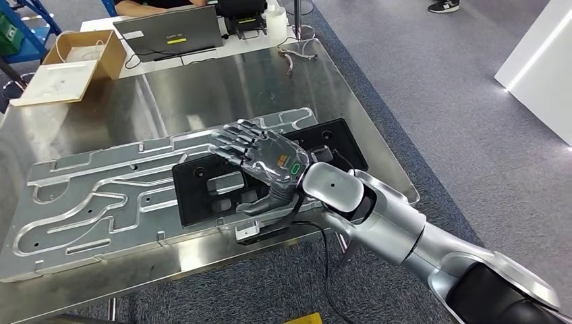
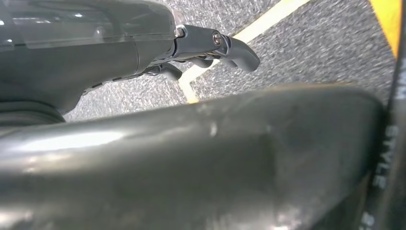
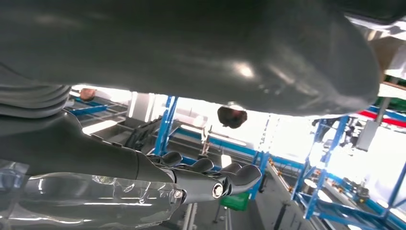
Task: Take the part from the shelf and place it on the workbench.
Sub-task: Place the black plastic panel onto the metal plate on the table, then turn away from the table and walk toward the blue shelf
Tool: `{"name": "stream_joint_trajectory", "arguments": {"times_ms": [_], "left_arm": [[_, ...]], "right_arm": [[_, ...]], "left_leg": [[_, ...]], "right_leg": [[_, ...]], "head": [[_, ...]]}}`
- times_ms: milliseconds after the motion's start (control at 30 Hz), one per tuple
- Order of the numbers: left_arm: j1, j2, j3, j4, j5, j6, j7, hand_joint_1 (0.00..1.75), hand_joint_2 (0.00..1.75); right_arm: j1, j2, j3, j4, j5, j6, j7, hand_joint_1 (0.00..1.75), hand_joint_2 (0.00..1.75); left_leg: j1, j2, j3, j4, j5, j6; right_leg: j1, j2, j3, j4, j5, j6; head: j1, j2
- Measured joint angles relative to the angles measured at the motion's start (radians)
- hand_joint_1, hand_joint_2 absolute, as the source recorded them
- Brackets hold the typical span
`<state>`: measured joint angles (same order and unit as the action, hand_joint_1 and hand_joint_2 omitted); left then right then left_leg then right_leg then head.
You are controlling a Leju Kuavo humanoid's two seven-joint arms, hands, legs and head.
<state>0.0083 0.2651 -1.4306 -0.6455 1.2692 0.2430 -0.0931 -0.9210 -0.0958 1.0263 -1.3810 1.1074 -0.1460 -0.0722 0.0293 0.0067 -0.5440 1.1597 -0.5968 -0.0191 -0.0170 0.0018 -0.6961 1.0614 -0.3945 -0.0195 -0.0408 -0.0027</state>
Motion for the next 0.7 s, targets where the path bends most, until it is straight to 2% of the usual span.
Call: {"name": "stream_joint_trajectory", "arguments": {"times_ms": [67,100,200,233,267,333,367,400,433,467,500,533,567,600,633,700], "left_arm": [[-0.002,0.006,-0.002,-0.005,0.002,0.005,0.0,0.0,0.0],[-0.003,0.008,-0.003,-0.007,0.003,0.007,0.0,0.0,0.0],[0.0,0.012,-0.007,-0.013,0.007,0.01,0.0,0.0,0.0],[0.0,0.012,-0.01,-0.015,0.008,0.01,0.0,0.0,0.0],[0.0,0.013,-0.012,-0.017,0.008,0.01,0.0,0.0,0.0],[-0.001,0.013,-0.014,-0.018,0.008,0.01,0.0,0.0,0.0],[-0.001,0.013,-0.014,-0.019,0.008,0.01,0.0,0.0,0.0],[-0.001,0.013,-0.015,-0.019,0.008,0.01,-0.001,0.0,0.0],[-0.001,0.013,-0.016,-0.021,0.009,0.01,-0.002,0.0,0.0],[-0.002,0.013,-0.016,-0.023,0.01,0.012,-0.002,0.0,0.0],[-0.002,0.014,-0.017,-0.026,0.012,0.013,-0.003,0.0,0.0],[-0.002,0.014,-0.018,-0.029,0.014,0.016,-0.003,0.0,0.0],[-0.003,0.014,-0.019,-0.032,0.016,0.019,-0.004,0.0,0.0],[-0.003,0.015,-0.02,-0.035,0.017,0.022,-0.004,0.0,0.0],[-0.003,0.016,-0.02,-0.038,0.02,0.025,-0.005,0.0,0.0],[-0.004,0.019,-0.023,-0.043,0.026,0.029,-0.007,0.0,0.0]], "right_arm": [[0.0,0.001,0.0,-0.008,-0.004,0.001,0.0,0.0,0.0],[0.0,0.001,0.0,-0.011,-0.005,0.001,0.0,0.0,0.0],[0.0,0.001,0.0,-0.014,-0.006,0.001,-0.001,0.0,0.0],[0.0,0.001,0.0,-0.015,-0.007,0.001,-0.001,0.0,0.0],[0.0,0.0,0.0,-0.015,-0.007,0.001,0.0,0.0,0.0],[0.001,0.0,0.0,-0.015,-0.008,0.001,0.0,0.0,0.0],[0.002,0.0,0.0,-0.015,-0.008,0.001,0.0,0.0,0.0],[0.003,0.0,0.0,-0.015,-0.009,0.001,-0.001,0.0,0.0],[0.005,0.0,0.001,-0.016,-0.011,0.001,-0.001,0.0,0.0],[0.006,0.0,0.001,-0.019,-0.013,0.005,-0.001,0.0,0.0],[0.007,0.0,0.001,-0.023,-0.017,0.01,0.001,0.0,0.0],[0.007,0.001,0.001,-0.029,-0.021,0.017,0.003,0.0,0.0],[0.007,0.003,0.001,-0.035,-0.025,0.025,0.005,0.0,0.0],[0.006,0.006,0.0,-0.041,-0.032,0.032,0.007,0.0,0.0],[0.006,0.009,0.0,-0.046,-0.038,0.038,0.009,0.0,0.0],[0.006,0.012,-0.001,-0.053,-0.047,0.048,0.014,0.0,0.0]], "left_leg": [[-0.01,0.0,0.059,-0.112,0.035,0.009],[-0.015,0.0,0.069,-0.137,0.043,0.011],[-0.021,0.0,0.054,-0.145,0.073,0.021],[-0.02,0.001,0.047,-0.15,0.087,0.028],[-0.019,0.003,0.037,-0.154,0.103,0.035],[-0.02,0.005,0.01,-0.156,0.128,0.046],[-0.023,0.007,-0.006,-0.155,0.139,0.05],[-0.025,0.007,-0.021,-0.153,0.149,0.051],[-0.028,0.008,-0.038,-0.15,0.159,0.052],[-0.031,0.009,-0.054,-0.147,0.168,0.052],[-0.033,0.01,-0.069,-0.142,0.176,0.051],[-0.035,0.01,-0.081,-0.137,0.183,0.05],[-0.037,0.011,-0.091,-0.133,0.189,0.048],[-0.038,0.012,-0.096,-0.132,0.196,0.044],[-0.037,0.013,-0.099,-0.132,0.204,0.039],[-0.034,0.015,-0.103,-0.136,0.217,0.028]], "right_leg": [[0.002,0.0,-0.006,-0.003,0.015,0.009],[0.001,-0.001,-0.007,-0.006,0.023,0.016],[-0.003,-0.003,-0.006,-0.022,0.045,0.038],[-0.004,-0.002,-0.012,-0.017,0.031,0.042],[-0.004,-0.002,-0.022,0.006,-0.004,0.045],[-0.005,-0.002,-0.053,0.111,-0.109,0.047],[-0.005,-0.002,-0.065,0.175,-0.149,0.048],[-0.004,-0.002,-0.07,0.228,-0.166,0.049],[-0.003,-0.002,-0.063,0.257,-0.161,0.048],[-0.002,-0.002,-0.038,0.25,-0.138,0.045],[0.001,-0.003,0.004,0.211,-0.113,0.04],[0.006,-0.006,0.058,0.148,-0.102,0.032],[0.01,-0.011,0.113,0.074,-0.106,0.023],[0.014,-0.015,0.153,0.014,-0.116,0.017],[0.019,-0.017,0.176,-0.025,-0.127,0.012],[0.019,-0.017,0.177,-0.049,-0.117,0.005]], "head": [[0.0,0.0],[0.0,0.0],[0.0,0.0],[0.0,0.0],[0.0,0.0],[0.0,0.0],[0.0,0.0],[0.0,0.0],[0.0,0.0],[0.0,0.0],[0.0,0.0],[0.0,0.0],[0.0,0.0],[0.0,0.0],[0.0,0.0],[0.0,0.0]]}}
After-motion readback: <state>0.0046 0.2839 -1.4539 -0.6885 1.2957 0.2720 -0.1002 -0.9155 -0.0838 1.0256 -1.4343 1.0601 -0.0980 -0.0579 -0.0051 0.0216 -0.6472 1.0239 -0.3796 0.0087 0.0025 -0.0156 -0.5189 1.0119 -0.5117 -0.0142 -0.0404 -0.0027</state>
